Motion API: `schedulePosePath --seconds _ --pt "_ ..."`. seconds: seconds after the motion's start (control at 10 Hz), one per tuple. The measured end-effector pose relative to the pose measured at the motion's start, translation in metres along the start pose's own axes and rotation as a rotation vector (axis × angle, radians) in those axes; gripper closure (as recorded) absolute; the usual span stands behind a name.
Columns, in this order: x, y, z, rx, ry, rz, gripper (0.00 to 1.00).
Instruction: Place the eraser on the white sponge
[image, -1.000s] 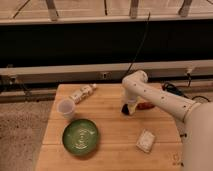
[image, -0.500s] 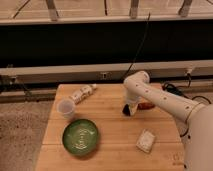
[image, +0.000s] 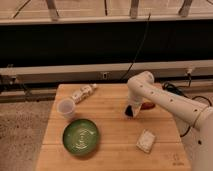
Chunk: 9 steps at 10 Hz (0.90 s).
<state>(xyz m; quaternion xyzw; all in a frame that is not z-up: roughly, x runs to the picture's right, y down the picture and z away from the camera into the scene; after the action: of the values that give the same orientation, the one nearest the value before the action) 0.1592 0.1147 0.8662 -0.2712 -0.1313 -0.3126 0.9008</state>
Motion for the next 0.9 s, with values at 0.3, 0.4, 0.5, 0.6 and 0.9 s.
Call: schedulePosePath --seconds 0.3,0.4,0.5,0.6,0.9 --pt "0.002 0.032 -0.009 0.002 -0.011 0.015 1.00" --pt "0.002 0.034 -0.012 0.003 -0.013 0.017 1.00" --pt "-0.002 0.034 -0.012 0.004 -0.020 0.014 1.00" --pt "-0.001 0.038 -0.014 0.005 -0.019 0.015 1.00" --pt "-0.003 0.070 -0.023 -0.001 -0.029 0.021 1.00"
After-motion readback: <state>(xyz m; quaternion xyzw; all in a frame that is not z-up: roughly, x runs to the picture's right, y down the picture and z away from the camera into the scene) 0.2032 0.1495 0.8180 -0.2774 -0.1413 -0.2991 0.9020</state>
